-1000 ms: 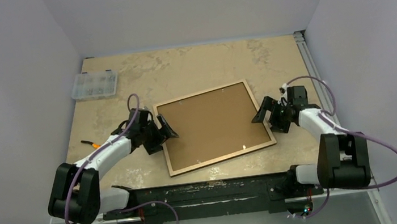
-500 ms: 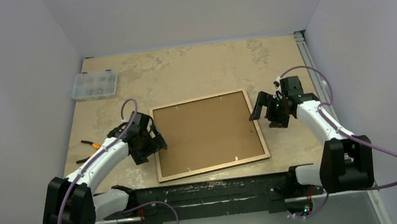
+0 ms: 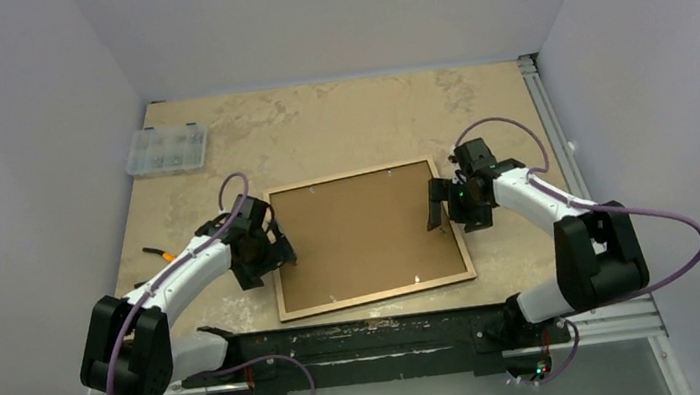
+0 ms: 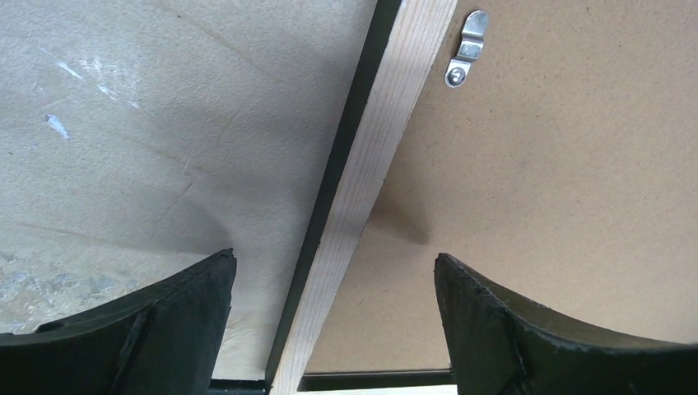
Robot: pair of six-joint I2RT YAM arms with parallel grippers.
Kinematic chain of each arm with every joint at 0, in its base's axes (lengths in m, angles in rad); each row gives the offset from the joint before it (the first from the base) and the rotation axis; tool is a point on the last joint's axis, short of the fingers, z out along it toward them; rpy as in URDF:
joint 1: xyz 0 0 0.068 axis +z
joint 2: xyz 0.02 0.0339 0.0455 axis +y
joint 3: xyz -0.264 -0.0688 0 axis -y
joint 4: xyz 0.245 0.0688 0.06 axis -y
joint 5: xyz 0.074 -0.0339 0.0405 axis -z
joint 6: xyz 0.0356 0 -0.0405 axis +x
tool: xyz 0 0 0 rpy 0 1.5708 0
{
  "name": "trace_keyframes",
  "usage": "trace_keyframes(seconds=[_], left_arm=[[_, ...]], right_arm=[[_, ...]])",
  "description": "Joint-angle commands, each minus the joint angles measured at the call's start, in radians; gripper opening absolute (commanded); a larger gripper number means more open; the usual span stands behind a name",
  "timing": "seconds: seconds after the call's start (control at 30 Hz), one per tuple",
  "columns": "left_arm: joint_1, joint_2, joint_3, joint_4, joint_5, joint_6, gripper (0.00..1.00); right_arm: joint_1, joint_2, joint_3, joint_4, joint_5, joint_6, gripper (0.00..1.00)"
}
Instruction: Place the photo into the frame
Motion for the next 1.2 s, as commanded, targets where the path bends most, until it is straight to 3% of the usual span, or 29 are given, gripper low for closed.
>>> trace_keyframes(seconds=[0.0,0.1,0.3,0.63,0.73,0.93,0.97,1.1,1.17], left_arm=[[0.002,0.017,0.003,0.035,0.009,0.019,0.87],[0.002,0.023,0.001,0.042,0.009,0.019,0.87],[0.002,0.028,0.001,0.054,0.009,0.018,0.87],[0.002,0.024,0.005,0.046,0.009,0.028,0.86],[0.002,0.023,0.009,0.047,0.008,0.032,0.86],[0.018,0.030,0.026,0.050,0.009,0.047,0.87],[0.024,0.029,0.027,0.054,0.031,0.051,0.87],[0.038,0.027,0.035,0.051,0.039,0.062,0.87],[0.041,0.028,0.039,0.051,0.038,0.066,0.87]], right_arm=[[0.067,0.027,0.026,-0.014,0.103,-0.010,0.90],[0.098,0.045,0.020,-0.008,0.156,-0.001,0.83],[0.128,0.106,0.032,0.013,0.243,0.014,0.58],[0.133,0.130,0.051,0.028,0.312,0.028,0.07],[0.133,0.120,0.055,0.026,0.304,0.030,0.00],[0.131,0.088,0.061,0.035,0.221,0.046,0.01],[0.132,0.084,0.063,0.038,0.198,0.047,0.10],[0.131,0.070,0.066,0.062,0.154,0.063,0.68],[0.131,0.085,0.080,0.063,0.159,0.065,0.79]])
